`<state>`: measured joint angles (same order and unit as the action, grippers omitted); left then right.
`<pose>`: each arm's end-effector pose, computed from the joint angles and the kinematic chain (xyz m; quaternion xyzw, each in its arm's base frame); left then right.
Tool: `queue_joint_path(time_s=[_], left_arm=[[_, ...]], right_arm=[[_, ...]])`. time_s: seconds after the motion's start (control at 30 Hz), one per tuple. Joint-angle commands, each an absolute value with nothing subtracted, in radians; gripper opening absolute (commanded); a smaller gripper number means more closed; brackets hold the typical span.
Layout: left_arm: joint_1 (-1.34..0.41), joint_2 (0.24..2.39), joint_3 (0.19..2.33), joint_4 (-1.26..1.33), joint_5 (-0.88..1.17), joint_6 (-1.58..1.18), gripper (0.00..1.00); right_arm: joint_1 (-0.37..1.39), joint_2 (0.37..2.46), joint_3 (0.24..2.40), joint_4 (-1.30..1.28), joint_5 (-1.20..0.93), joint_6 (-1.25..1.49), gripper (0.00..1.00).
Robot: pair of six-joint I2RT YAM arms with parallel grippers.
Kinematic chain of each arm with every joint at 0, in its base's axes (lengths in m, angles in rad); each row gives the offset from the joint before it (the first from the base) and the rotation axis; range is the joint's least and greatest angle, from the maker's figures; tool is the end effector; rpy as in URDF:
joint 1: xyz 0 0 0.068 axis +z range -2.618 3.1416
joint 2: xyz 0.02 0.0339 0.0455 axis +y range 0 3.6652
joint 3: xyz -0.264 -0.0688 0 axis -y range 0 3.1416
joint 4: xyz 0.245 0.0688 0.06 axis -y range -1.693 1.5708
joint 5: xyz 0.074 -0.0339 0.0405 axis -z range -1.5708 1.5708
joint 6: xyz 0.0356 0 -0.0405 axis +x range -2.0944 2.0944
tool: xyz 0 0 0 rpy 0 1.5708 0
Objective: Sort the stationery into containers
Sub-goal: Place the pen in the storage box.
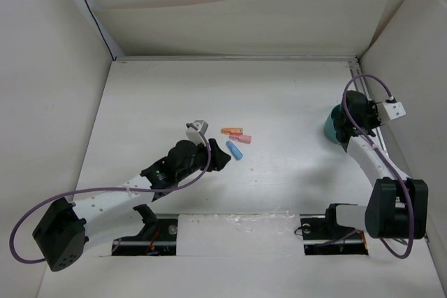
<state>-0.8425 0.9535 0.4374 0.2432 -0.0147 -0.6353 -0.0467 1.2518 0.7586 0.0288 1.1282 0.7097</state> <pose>0.1438 -0.1604 0.2305 0.0780 0.7929 -0.4027 0.4507 0.2594 -0.0443 0.2611 0.5266 0.5645 -0.2856 0.5679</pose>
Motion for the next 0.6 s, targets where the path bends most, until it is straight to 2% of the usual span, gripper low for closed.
queue_joint_path(time_s=[0.0, 0.27, 0.33, 0.4, 0.43, 0.47, 0.53, 0.57], left_arm=[[-0.844, 0.953, 0.446, 0.282, -0.015, -0.621, 0.47], [-0.844, 0.971, 0.456, 0.273, -0.025, -0.621, 0.47], [-0.844, 0.982, 0.456, 0.273, -0.025, -0.621, 0.47], [-0.844, 0.991, 0.465, 0.273, -0.025, -0.612, 0.47], [-0.844, 0.991, 0.465, 0.273, -0.025, -0.612, 0.47], [-0.844, 0.991, 0.465, 0.273, -0.025, -0.612, 0.47], [-0.844, 0.991, 0.465, 0.273, -0.025, -0.612, 0.47], [-0.844, 0.991, 0.465, 0.273, -0.025, -0.612, 0.47]], right_arm=[[-0.054, 1.268, 0.802, 0.094, 1.144, 0.695, 0.00], [-0.054, 1.325, 0.813, 0.115, 1.135, 0.704, 0.02], [-0.054, 1.315, 0.813, 0.115, 1.135, 0.704, 0.06], [-0.054, 1.301, 0.802, 0.115, 1.135, 0.713, 0.15], [-0.045, 1.301, 0.802, 0.115, 1.125, 0.713, 0.15], [-0.044, 1.289, 0.802, 0.115, 1.124, 0.713, 0.23], [-0.044, 1.275, 0.802, 0.115, 1.115, 0.703, 0.30], [-0.044, 1.263, 0.802, 0.115, 1.115, 0.703, 0.30]])
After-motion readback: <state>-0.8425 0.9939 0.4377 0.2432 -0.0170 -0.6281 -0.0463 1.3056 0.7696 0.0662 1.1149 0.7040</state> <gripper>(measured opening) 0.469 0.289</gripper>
